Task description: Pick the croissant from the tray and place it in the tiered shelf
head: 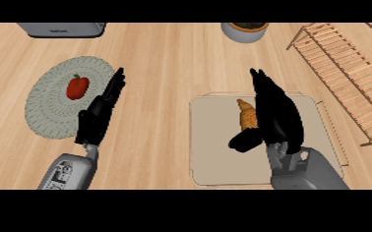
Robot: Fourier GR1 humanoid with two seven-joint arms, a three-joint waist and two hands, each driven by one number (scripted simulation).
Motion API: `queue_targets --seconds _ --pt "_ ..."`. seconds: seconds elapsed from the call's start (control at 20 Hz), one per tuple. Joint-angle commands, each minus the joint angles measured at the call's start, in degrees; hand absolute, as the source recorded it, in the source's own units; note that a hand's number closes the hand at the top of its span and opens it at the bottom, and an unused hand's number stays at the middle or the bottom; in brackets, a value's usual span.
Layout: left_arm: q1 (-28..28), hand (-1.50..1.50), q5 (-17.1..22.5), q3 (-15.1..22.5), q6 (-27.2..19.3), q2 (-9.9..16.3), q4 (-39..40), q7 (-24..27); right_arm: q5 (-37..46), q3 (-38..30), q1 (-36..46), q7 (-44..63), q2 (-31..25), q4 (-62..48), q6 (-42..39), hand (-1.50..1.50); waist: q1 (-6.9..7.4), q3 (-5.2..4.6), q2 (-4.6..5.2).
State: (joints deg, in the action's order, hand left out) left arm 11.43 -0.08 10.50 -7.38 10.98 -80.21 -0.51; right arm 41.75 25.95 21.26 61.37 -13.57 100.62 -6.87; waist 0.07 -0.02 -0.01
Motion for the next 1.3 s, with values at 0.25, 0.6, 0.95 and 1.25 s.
queue_targets --seconds 0.25,0.6,0.95,1.25 --pt "0.1 0.0 0.1 -3.4 3.2 0.4 1.6 1.6 6.3 -0.4 -2.8 4.7 5.3 -0.3 -3.0 -1.5 -0.13 0.0 -0.01" --pt "-0.5 0.0 -2.3 -3.4 2.7 -0.9 -3.6 -2.7 6.9 -4.3 -3.8 1.2 5.7 -1.6 -7.6 -1.5 -0.05 0.01 -0.04" --pt "-0.5 0.0 -3.8 -4.4 3.5 -2.3 -2.4 -2.2 12.5 -3.0 -7.1 -1.2 9.1 -4.6 -4.9 -1.5 -0.12 0.01 -0.02" --pt "-3.6 0.0 -4.6 -4.3 4.6 -2.8 -8.3 -4.1 13.4 -6.9 -9.5 -6.0 7.9 -6.0 -4.8 -1.5 0.0 0.02 -0.05"
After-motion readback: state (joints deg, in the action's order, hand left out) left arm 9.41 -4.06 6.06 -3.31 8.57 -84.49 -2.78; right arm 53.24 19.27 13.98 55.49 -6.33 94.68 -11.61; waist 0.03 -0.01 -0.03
